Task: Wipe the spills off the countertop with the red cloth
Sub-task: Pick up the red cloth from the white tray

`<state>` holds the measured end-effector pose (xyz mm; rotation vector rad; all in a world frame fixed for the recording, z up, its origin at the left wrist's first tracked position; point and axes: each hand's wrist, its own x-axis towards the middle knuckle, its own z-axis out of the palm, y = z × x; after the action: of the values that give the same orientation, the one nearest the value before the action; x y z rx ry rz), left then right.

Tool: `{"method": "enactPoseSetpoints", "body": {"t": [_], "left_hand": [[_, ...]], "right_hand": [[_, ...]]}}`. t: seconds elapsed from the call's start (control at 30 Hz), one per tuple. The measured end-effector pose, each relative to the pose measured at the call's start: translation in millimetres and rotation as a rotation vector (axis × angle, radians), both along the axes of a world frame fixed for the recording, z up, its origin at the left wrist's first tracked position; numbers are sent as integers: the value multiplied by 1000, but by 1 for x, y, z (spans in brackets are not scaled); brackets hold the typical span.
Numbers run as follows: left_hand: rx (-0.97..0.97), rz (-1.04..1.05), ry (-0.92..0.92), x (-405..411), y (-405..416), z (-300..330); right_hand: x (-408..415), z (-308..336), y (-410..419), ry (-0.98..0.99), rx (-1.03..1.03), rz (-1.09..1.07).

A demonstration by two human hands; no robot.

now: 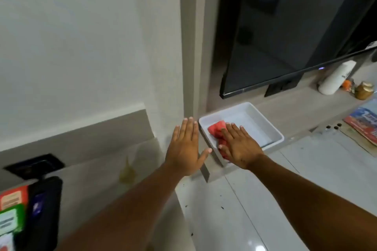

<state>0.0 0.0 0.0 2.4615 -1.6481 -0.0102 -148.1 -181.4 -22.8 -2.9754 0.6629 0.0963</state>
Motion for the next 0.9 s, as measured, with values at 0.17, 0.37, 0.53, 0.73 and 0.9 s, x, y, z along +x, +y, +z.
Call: {"method": "enactPoseSetpoints", "body": {"t": [0.17,0.37,0.53,0.73,0.9], "left_hand": [[51,34,58,-13,-41,-59],[63,73,95,-10,-78,-95],[81,44,56,-12,-91,-110],[61,52,36,-14,-97,-127],[58,52,39,-11,-93,-123]], "right_hand": [[22,-50,-36,48,57,-91],[53,-83,-54,7,123,-145],[61,-100,-55,31,124,-147],[66,-107,-55,4,215,-174],[67,-93,-60,-93,349,-205]]}}
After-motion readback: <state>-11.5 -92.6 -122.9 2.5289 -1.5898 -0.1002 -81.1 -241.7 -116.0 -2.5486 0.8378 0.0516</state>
